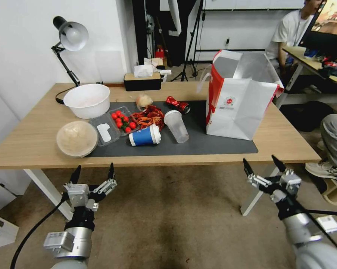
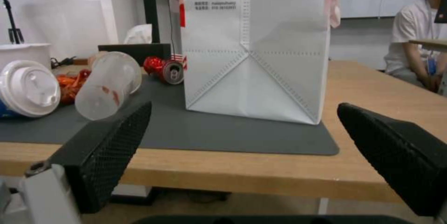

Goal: Pick up the food delivery bag from the floor and place it on the table.

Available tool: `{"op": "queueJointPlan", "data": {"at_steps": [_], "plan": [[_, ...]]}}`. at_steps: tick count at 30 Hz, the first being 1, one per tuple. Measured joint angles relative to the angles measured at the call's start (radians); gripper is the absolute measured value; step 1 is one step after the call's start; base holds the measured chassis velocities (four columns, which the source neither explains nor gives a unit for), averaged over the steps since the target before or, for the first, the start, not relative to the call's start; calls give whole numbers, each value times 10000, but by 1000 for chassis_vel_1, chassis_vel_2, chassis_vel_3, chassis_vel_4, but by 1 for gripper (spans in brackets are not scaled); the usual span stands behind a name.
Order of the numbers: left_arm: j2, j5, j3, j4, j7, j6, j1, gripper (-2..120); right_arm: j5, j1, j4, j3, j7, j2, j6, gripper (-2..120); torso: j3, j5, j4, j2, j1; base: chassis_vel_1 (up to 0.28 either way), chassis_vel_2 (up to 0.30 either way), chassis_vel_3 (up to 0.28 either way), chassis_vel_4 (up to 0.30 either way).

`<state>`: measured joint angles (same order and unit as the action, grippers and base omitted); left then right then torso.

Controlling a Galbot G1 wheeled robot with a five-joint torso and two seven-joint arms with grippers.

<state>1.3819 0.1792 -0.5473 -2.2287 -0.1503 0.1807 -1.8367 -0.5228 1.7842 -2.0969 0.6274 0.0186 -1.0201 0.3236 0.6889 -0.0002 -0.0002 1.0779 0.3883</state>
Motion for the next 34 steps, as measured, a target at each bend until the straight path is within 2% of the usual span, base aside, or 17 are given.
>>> {"op": "queueJointPlan", "data": {"at_steps": [10,34], "plan": [[20,-71,-66,690,445,668,-138,100,-161,-439,374,-231,-107,-320,110,100,1,1,2,0,2,0,0,0,0],[-108,93,-257,883,384,816,-87,100,-328,-748,599,-429,-119,-337,89,100,1,2,1,-1,3,0,0,0,0]]}}
